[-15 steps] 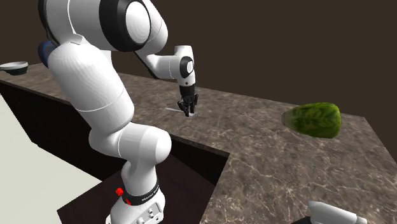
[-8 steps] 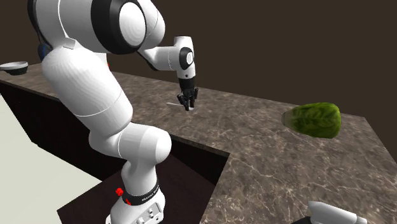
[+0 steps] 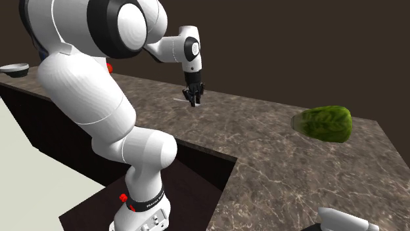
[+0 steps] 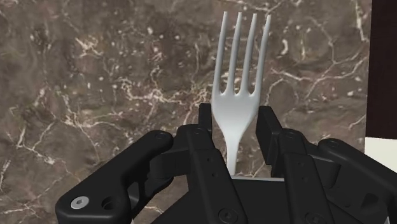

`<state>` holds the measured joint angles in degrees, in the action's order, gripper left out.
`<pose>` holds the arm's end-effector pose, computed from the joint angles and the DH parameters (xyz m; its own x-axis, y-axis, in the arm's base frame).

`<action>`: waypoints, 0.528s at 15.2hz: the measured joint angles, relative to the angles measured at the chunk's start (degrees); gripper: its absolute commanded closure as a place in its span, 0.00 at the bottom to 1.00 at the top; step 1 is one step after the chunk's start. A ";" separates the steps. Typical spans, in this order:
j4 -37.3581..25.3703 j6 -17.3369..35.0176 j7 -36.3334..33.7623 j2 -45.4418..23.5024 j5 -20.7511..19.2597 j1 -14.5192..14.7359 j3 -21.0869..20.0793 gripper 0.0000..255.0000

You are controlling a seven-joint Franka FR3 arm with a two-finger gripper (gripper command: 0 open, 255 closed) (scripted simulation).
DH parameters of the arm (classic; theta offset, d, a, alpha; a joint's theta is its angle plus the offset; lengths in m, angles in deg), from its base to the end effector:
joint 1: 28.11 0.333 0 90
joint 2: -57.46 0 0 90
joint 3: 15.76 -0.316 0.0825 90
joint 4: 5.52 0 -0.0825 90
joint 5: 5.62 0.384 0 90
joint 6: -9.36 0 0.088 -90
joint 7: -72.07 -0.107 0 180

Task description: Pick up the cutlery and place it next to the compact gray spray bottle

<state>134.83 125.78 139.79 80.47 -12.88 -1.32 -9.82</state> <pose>0.3937 0.1412 0.4438 -0.0405 0.9965 -0.0737 0.9991 0.0413 0.0098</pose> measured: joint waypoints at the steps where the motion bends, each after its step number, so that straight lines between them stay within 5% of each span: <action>1: -0.54 -0.95 0.11 0.41 0.02 -0.02 -0.01 1.00; 8: -4.94 -6.42 0.42 1.48 0.33 0.12 -0.29 1.00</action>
<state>129.89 119.36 140.21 81.95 -12.55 -1.20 -10.11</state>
